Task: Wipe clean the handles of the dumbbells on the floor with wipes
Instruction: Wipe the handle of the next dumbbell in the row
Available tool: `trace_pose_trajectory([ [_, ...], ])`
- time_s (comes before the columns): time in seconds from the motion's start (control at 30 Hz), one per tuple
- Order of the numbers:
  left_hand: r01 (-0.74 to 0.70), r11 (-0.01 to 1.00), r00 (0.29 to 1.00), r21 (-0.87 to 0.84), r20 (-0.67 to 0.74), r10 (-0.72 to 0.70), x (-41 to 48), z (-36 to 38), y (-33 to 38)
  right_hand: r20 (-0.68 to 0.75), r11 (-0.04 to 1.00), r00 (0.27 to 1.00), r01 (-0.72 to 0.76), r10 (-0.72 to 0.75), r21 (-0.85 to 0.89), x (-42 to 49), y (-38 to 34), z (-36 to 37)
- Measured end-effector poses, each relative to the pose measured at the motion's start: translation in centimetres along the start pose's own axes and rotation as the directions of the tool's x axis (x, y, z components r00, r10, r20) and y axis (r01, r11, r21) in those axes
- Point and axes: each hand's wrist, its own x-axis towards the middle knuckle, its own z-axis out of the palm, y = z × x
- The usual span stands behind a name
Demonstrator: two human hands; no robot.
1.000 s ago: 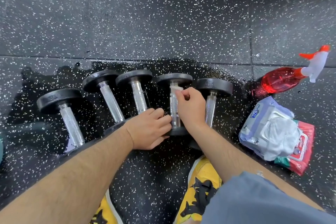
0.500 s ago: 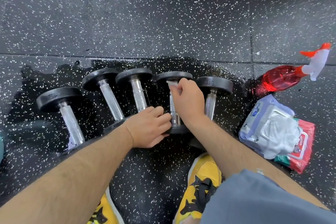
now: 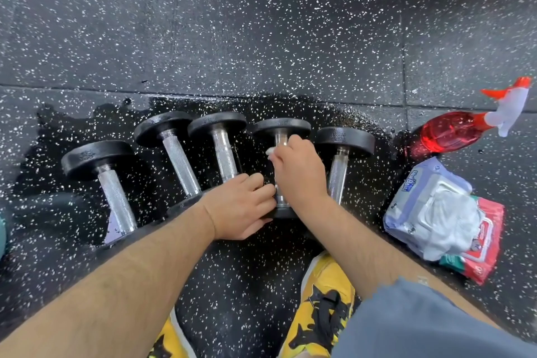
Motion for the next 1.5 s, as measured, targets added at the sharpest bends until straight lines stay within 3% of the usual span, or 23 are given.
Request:
trace_pose_trajectory([
  [0.1, 0.004, 1.000, 1.000, 0.015, -0.002, -0.004, 0.1, -0.1, -0.1, 0.068, 0.999, 0.998, -0.012, 0.009, 0.036, 0.5, 0.2, -0.5],
  [0.53, 0.012, 1.000, 1.000, 0.004, -0.014, -0.012, 0.1, 0.0, 0.1, 0.027, 0.999, 0.999, -0.031, 0.030, 0.035, 1.2, -0.2, -0.7],
  [0.73, 0.007, 1.000, 1.000, 0.014, -0.008, -0.007, -0.1, 0.0, 0.0, 0.174, 0.968, 0.975, -0.169, 0.136, 0.187, -1.0, 0.4, -1.5],
  [0.93, 0.006, 1.000, 1.000, 0.014, -0.001, -0.006, 0.0, -0.2, 0.1, 0.237, 0.801, 0.897, -0.441, 0.374, 0.405, 0.9, 0.8, -1.8],
  [1.1, 0.004, 1.000, 1.000, 0.001, -0.002, -0.004, 0.1, -0.1, -0.1, 0.271, 0.837, 0.900, -0.422, 0.341, 0.349, -0.9, 0.7, -2.0],
  [1.27, 0.002, 1.000, 1.000, -0.008, 0.017, -0.002, -0.1, -0.1, 0.0, 0.346, 0.667, 0.825, -0.565, 0.448, 0.485, -0.4, 0.8, -2.5],
  [1.5, 0.004, 1.000, 0.999, 0.008, 0.035, -0.005, 0.0, -0.3, 0.0, 0.377, 0.619, 0.803, -0.596, 0.462, 0.511, 0.0, 0.9, -2.7],
])
